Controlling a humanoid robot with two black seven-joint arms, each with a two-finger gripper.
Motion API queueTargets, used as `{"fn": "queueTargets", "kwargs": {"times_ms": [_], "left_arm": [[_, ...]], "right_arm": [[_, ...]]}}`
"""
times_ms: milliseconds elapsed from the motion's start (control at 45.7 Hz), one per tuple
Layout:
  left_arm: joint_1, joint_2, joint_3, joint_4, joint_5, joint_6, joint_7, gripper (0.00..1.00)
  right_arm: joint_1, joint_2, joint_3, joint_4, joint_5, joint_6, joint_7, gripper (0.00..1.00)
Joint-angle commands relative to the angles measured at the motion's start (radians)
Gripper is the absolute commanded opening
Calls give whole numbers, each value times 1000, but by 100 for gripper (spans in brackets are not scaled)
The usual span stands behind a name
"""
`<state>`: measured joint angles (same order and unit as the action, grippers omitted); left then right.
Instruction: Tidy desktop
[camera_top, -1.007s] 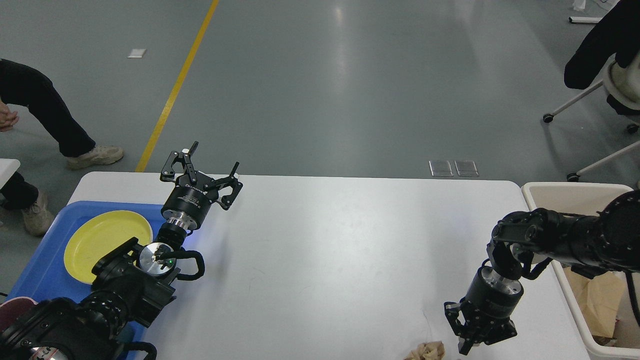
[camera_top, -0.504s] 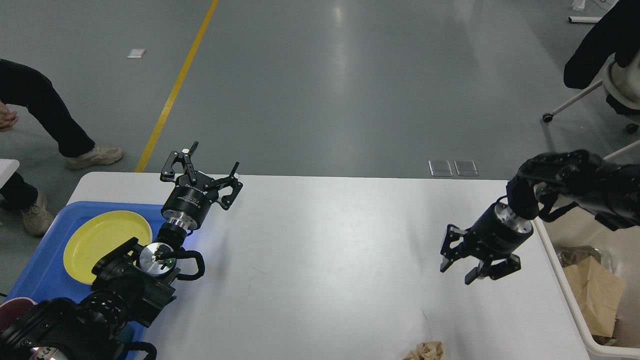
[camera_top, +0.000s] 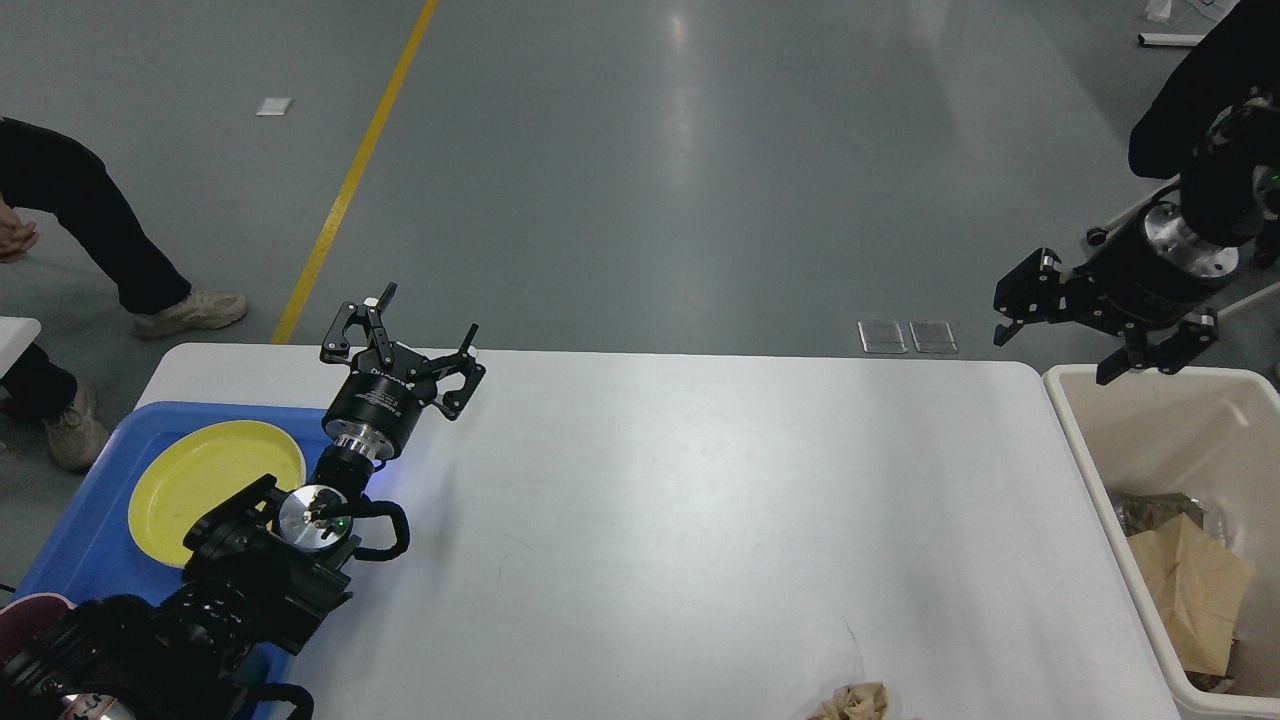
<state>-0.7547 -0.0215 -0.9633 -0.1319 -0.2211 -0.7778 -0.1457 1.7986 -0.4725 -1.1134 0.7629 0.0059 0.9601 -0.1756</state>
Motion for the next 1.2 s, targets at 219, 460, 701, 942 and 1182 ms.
{"fn": "queueTargets", "kwargs": {"times_ms": [219,460,701,942,1182], "left_arm": [[0,0,0,0,2,0,0,97],[0,0,0,0,0,0,0,97],[0,0,0,0,0,0,0,97],[0,0,0,0,0,0,0,97],[0,0,0,0,0,0,0,97]], "right_arm": [[99,-69,-34,73,-72,0,-4,100],[81,-133,-37,196,-96,0,-4,100],[28,-159,-34,329,-127,0,-4,100],[-102,-181,-36,355,-127,0,-4,100],[-264,-163,-13,355,-112,0,-2,100]]}}
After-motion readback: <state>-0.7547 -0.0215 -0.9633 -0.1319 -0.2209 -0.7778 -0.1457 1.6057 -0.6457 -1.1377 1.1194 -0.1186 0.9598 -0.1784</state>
